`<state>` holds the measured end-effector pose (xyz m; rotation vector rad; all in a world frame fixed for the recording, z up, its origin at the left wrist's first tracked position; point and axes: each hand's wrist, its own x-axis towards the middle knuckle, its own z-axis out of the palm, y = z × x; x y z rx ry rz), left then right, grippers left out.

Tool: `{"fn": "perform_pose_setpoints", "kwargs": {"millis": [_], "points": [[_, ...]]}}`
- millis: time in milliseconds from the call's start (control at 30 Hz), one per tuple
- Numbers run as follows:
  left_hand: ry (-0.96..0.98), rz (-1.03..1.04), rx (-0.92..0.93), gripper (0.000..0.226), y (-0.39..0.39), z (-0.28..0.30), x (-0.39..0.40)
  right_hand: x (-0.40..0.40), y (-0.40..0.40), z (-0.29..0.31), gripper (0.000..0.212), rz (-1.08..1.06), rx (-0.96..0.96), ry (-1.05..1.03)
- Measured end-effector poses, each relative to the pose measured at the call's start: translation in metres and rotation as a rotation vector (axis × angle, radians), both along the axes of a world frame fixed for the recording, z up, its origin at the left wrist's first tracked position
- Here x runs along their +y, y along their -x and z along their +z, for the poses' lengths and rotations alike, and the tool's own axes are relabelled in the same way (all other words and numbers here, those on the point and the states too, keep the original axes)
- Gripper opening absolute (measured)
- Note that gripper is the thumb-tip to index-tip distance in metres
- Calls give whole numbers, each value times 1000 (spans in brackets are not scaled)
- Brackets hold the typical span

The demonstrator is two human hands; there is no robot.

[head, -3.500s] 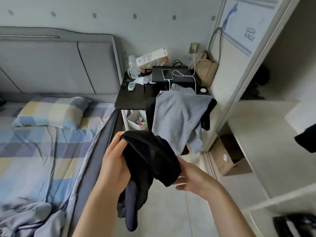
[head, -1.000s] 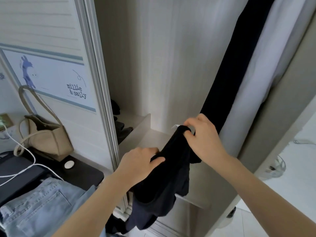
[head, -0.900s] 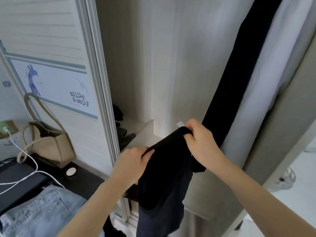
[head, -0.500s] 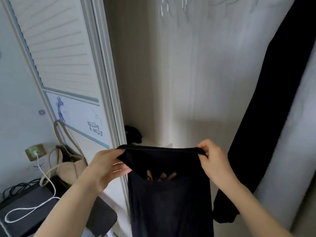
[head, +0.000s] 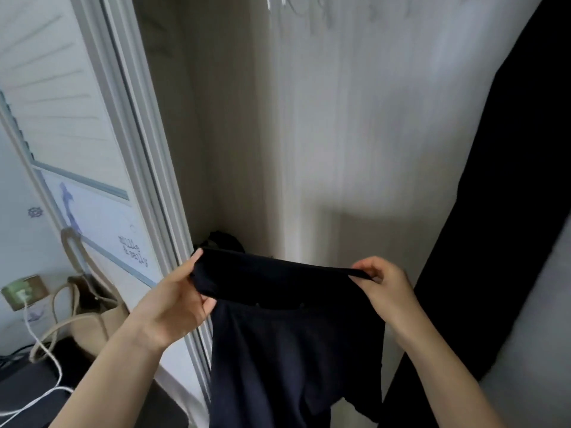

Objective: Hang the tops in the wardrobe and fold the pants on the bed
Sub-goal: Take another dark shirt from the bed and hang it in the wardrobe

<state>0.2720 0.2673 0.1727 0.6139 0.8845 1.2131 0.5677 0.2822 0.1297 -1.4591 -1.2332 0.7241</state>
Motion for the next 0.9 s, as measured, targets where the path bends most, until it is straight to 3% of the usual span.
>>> {"fn": "perform_pose_setpoints", "kwargs": {"millis": [133, 233, 333, 500, 700, 833, 900], "points": [[-96, -107, 265, 39, -10, 26, 15, -4, -4, 19, 21, -74, -82, -19], [-158, -152, 326, 40, -20, 53, 31, -20, 4, 49, 26, 18, -161, -58], [-266, -178, 358, 45, -33, 84, 50, -37, 11, 106, 16, 143, -184, -162], [-411, -183, 359, 37, -56, 134, 72, -36, 2, 221, 23, -82, -170, -475], [-464, -132, 301, 28, -75, 174, 95, -2, -53, 318, 18, -457, -72, -547], [-471, -126, 304, 32, -83, 195, 108, 7, -75, 371, 13, -446, 178, -618], [-493, -130, 321, 31, -88, 202, 112, 5, -76, 398, 32, -424, 127, -497]]}}
